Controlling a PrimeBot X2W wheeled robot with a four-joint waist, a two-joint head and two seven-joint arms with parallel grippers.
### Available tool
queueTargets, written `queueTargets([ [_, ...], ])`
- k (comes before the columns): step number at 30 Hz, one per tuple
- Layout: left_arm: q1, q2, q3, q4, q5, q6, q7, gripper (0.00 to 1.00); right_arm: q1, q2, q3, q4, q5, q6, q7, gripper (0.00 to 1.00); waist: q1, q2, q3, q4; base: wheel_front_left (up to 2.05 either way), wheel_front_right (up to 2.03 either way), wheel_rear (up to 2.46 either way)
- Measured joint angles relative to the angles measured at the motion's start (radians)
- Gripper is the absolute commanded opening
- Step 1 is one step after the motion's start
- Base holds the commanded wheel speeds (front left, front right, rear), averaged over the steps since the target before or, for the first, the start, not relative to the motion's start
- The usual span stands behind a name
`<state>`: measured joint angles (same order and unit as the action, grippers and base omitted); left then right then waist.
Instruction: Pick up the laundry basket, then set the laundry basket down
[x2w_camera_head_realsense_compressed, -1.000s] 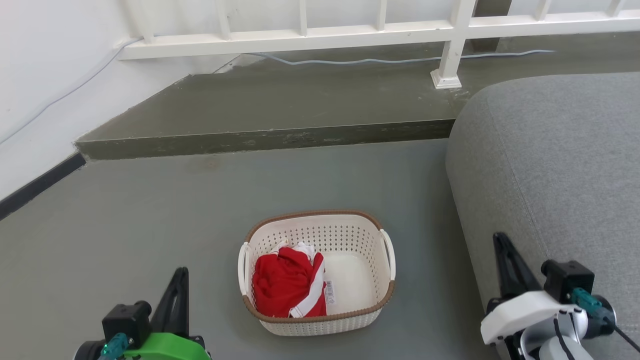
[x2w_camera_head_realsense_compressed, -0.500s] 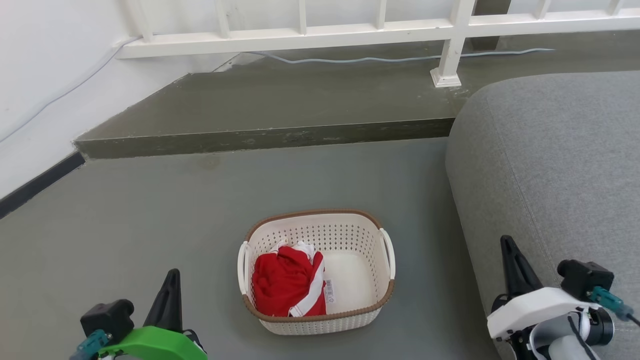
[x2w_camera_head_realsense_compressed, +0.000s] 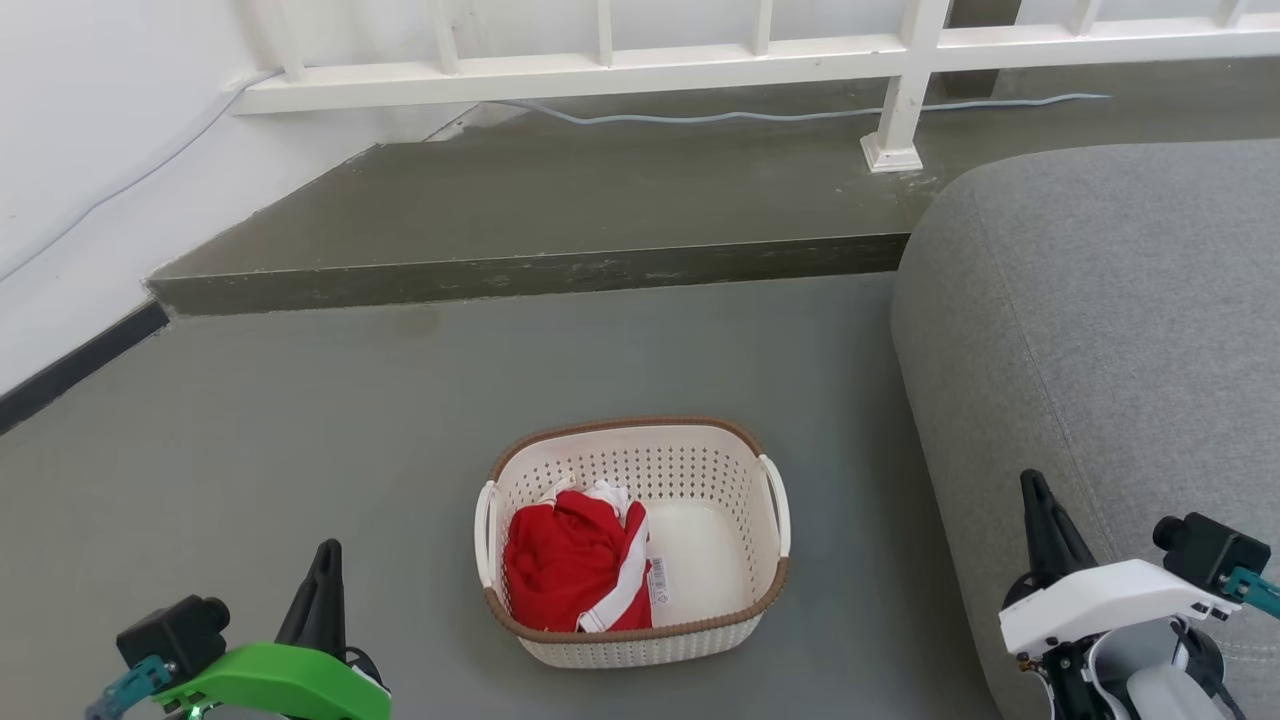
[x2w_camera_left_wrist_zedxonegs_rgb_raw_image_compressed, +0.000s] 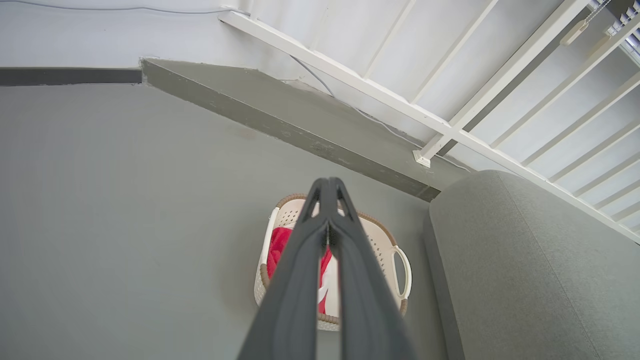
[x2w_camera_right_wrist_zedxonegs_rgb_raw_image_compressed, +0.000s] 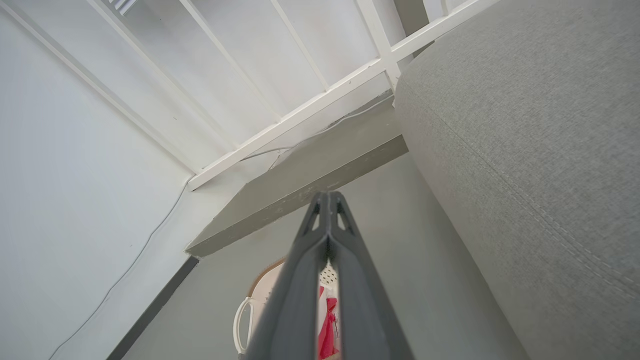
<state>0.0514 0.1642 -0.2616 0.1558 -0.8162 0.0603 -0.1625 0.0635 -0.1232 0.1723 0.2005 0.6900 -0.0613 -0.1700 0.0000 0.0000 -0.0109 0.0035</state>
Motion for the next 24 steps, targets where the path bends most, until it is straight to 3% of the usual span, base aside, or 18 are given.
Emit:
queueTargets([
  [24, -0.014, -0.027, 0.097, 0.034, -0.274, -0.057, 0.080, 0.00, -0.037, 0.014, -0.085, 0.018, 0.315, 0.054, 0.084, 0.00, 0.0000, 0.0000, 0.005, -0.001, 0.00, 0.00, 0.00],
])
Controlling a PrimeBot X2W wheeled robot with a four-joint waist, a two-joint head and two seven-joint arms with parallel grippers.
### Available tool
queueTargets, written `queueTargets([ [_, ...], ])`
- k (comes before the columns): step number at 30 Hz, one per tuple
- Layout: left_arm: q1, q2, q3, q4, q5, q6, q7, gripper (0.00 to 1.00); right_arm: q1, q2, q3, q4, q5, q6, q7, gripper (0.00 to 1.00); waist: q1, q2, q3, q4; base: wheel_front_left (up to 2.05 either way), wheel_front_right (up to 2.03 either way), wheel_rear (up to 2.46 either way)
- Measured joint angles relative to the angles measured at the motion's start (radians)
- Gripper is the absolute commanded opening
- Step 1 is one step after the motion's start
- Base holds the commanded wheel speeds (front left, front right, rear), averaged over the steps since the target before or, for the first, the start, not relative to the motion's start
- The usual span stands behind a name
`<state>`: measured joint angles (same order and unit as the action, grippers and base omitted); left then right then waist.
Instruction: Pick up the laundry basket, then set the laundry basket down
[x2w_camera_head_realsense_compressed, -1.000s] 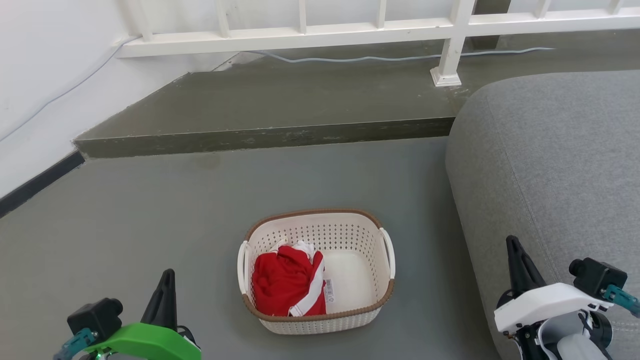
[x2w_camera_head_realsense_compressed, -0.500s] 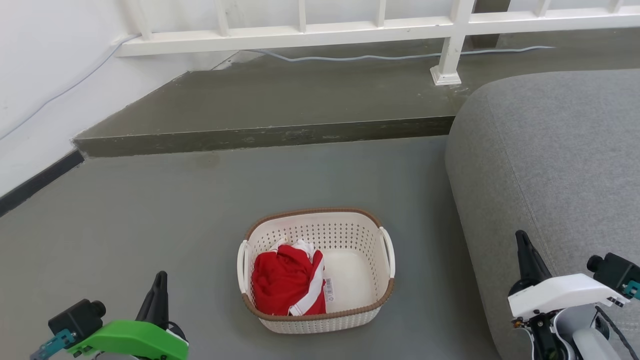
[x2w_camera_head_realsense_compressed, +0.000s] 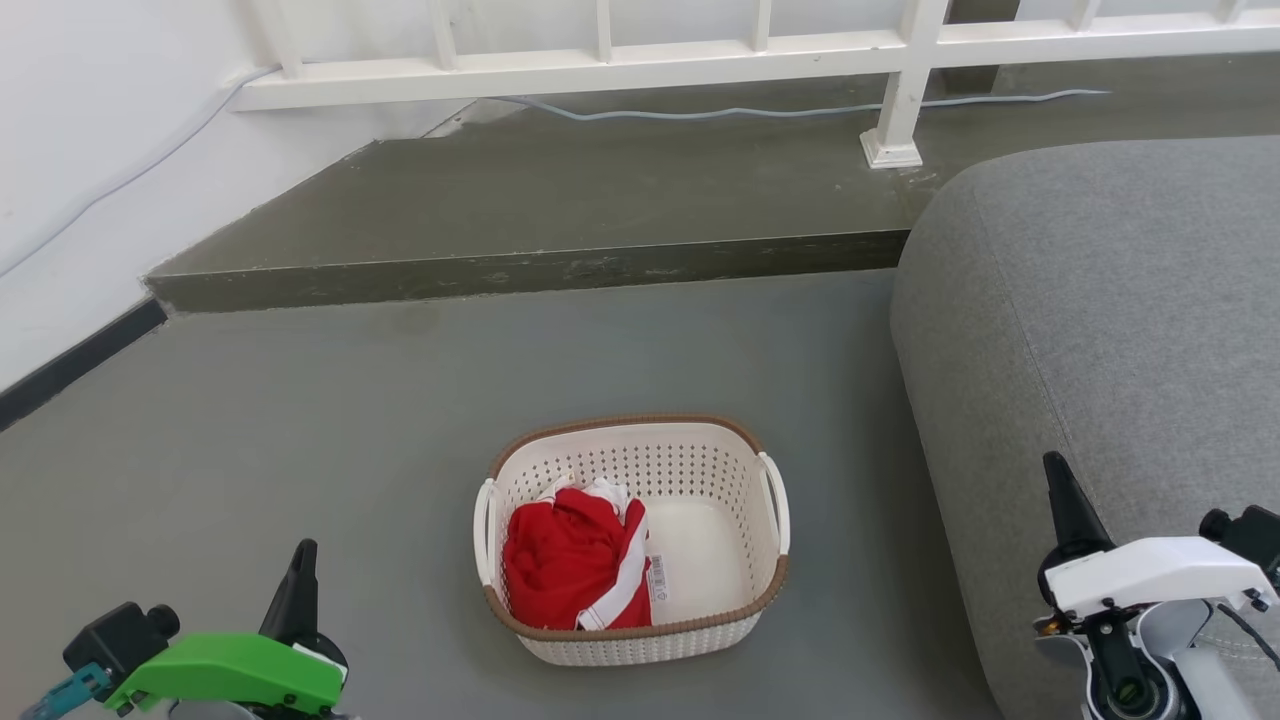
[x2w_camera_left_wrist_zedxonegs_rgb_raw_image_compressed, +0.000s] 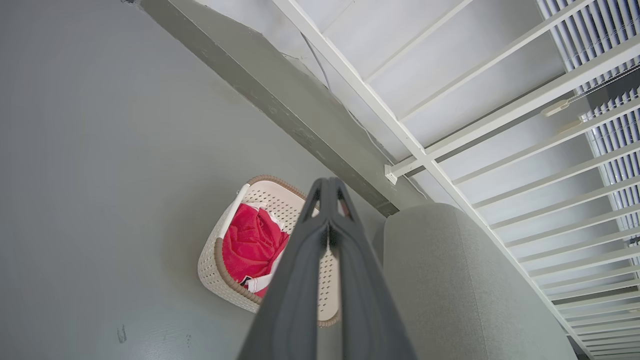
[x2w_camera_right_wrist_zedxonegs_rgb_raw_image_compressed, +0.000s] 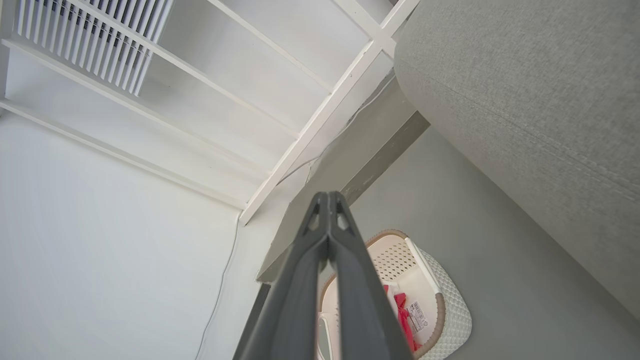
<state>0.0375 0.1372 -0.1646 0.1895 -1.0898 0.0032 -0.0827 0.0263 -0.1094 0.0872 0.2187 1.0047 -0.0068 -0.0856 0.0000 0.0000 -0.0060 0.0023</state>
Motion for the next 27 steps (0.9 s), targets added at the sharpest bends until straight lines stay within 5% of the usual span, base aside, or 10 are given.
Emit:
queueTargets([
  [27, -0.040, -0.035, 0.103, 0.040, -0.291, -0.065, 0.084, 0.00, -0.043, 0.018, -0.091, 0.028, 0.342, 0.068, 0.084, 0.00, 0.0000, 0.0000, 0.005, -0.001, 0.00, 0.00, 0.00],
])
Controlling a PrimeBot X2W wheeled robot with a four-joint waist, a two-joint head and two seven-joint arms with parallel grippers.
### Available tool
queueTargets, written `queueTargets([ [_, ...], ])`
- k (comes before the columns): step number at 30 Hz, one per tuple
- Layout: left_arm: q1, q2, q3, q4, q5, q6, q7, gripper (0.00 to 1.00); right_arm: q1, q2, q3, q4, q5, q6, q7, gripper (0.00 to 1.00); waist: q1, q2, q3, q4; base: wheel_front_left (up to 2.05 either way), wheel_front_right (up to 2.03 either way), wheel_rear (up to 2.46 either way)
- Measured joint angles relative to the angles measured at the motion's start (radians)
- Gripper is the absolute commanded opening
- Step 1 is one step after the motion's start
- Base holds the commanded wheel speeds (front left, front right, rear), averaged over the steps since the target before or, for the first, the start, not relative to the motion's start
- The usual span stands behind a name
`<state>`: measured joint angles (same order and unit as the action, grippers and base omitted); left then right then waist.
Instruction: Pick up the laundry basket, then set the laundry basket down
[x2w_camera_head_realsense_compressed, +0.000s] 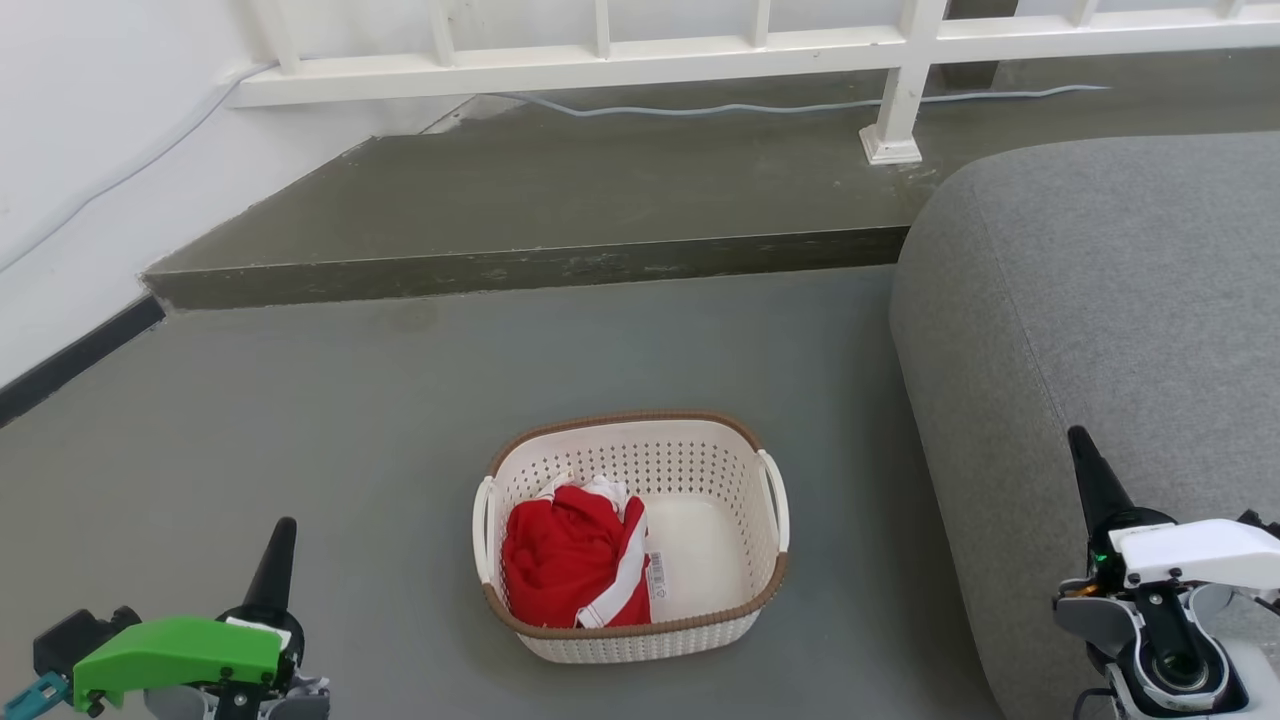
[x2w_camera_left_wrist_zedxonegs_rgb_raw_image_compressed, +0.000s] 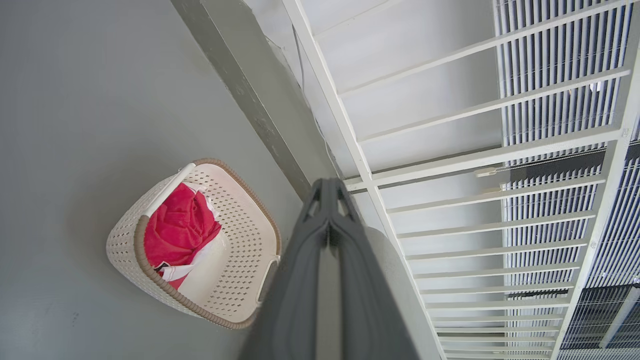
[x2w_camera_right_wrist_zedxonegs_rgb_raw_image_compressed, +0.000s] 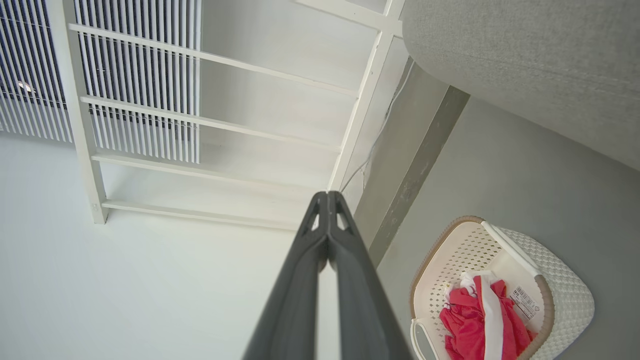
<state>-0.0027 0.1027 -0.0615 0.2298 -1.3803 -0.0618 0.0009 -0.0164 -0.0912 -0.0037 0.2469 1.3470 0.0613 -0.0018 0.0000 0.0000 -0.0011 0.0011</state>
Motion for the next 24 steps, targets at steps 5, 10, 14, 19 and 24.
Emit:
queueTargets([
  [5, -0.013, -0.010, 0.022, 0.011, -0.057, -0.010, 0.016, 0.00, -0.002, 0.005, -0.019, 0.005, 0.065, 0.011, 0.013, 0.00, 0.0000, 0.0000, 0.001, 0.000, 0.00, 0.00, 0.00],
  [10, -0.019, -0.018, 0.040, 0.018, -0.115, -0.026, 0.029, 0.00, -0.015, 0.011, -0.035, 0.012, 0.130, 0.023, 0.030, 0.00, 0.0000, 0.0000, 0.002, -0.001, 0.00, 0.00, 0.00],
  [14, -0.028, -0.024, 0.062, 0.023, -0.174, -0.036, 0.049, 0.00, -0.021, 0.013, -0.054, 0.017, 0.195, 0.036, 0.045, 0.00, 0.0000, 0.0000, 0.003, -0.001, 0.00, 0.00, 0.00],
  [19, -0.039, -0.030, 0.082, 0.031, -0.230, -0.045, 0.061, 0.00, -0.028, 0.018, -0.071, 0.021, 0.259, 0.047, 0.062, 0.00, 0.0000, 0.0000, 0.004, -0.001, 0.00, 0.00, 0.00],
  [24, -0.041, -0.033, 0.093, 0.038, -0.253, -0.054, 0.070, 0.00, -0.039, 0.021, -0.082, 0.024, 0.294, 0.053, 0.070, 0.00, 0.0000, 0.0000, 0.004, -0.001, 0.00, 0.00, 0.00],
])
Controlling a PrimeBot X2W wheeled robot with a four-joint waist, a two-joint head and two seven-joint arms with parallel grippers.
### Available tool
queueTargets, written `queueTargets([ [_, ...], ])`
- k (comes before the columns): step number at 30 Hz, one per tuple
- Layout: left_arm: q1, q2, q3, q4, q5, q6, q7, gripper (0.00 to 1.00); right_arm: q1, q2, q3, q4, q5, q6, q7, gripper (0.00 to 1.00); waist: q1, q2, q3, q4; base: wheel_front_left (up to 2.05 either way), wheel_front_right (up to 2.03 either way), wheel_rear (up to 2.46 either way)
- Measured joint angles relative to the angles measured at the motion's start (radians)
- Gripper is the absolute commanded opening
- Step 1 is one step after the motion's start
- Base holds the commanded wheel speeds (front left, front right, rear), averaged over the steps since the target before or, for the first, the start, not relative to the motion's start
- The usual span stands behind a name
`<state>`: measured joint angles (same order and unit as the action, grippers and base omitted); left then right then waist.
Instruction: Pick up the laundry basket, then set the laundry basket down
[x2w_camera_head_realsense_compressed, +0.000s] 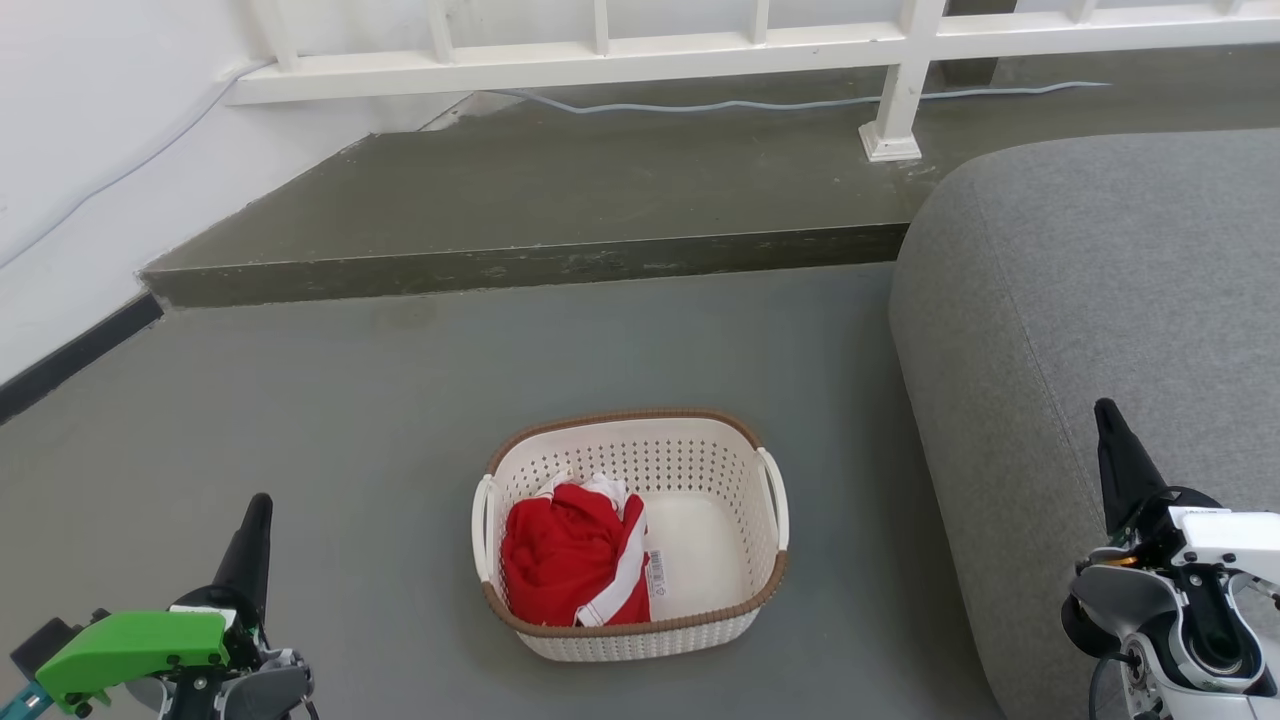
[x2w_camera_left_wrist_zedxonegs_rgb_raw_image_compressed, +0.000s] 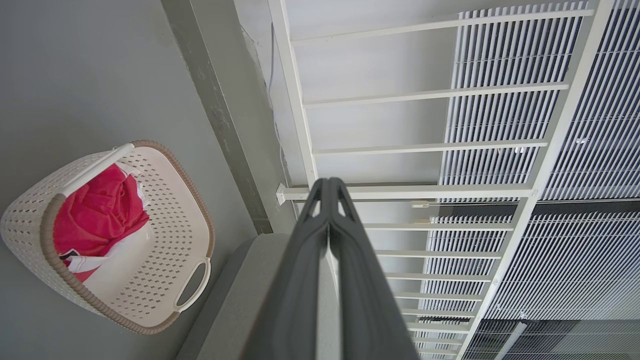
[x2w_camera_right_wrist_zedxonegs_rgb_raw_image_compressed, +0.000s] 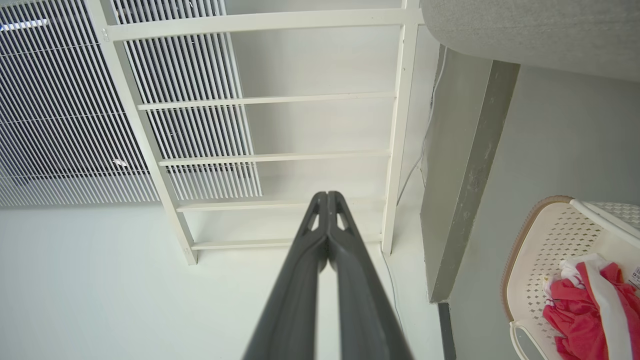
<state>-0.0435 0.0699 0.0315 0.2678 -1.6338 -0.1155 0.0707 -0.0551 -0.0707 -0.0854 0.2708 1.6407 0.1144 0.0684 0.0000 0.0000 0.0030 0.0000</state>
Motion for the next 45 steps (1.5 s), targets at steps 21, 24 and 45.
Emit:
queueTargets([
  [21, -0.007, -0.001, 0.001, 0.009, 0.000, 0.000, 0.000, 0.00, 0.000, 0.001, -0.002, 0.006, 0.000, 0.000, 0.000, 0.00, 0.0000, 0.0000, 0.000, 0.000, 0.00, 0.00, 0.00],
  [24, -0.010, -0.001, 0.001, 0.009, 0.000, 0.000, 0.000, 0.00, 0.000, 0.001, -0.002, 0.006, 0.000, 0.000, 0.000, 0.00, 0.0000, 0.0000, 0.000, 0.000, 0.00, 0.00, 0.00],
  [45, -0.013, -0.002, 0.002, 0.011, 0.000, -0.008, 0.000, 0.00, 0.000, 0.001, -0.003, 0.010, 0.000, 0.000, 0.003, 0.00, 0.0000, 0.0000, 0.000, 0.000, 0.00, 0.00, 0.00],
])
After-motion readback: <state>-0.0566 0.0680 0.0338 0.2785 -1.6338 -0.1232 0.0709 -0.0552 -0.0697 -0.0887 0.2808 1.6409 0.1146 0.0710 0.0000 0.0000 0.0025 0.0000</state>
